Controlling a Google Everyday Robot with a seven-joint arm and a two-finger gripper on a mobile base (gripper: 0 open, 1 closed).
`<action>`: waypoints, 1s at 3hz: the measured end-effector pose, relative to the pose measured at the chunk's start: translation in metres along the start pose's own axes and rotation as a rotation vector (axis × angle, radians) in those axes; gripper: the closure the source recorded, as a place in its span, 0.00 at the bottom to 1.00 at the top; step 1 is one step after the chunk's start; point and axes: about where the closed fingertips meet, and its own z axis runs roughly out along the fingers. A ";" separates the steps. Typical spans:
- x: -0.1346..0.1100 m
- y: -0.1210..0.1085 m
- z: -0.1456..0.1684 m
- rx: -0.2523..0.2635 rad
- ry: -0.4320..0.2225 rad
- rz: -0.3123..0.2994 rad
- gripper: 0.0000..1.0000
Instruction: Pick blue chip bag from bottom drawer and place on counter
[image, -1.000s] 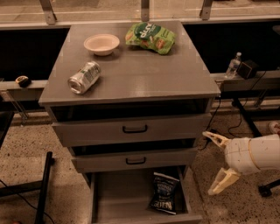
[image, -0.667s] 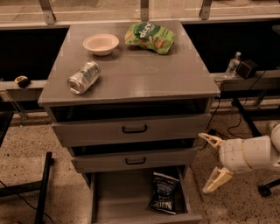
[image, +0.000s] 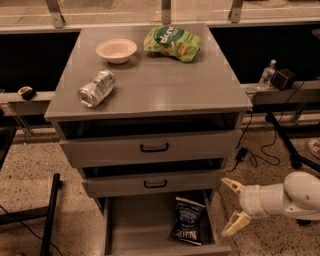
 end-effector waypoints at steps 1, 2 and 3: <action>0.042 0.010 0.025 -0.024 0.000 0.030 0.00; 0.044 0.013 0.029 -0.030 -0.005 0.037 0.00; 0.050 0.009 0.045 -0.055 0.006 0.073 0.00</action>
Offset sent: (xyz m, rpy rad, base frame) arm -0.0042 -0.0100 -0.0431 0.0069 0.0339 -0.0033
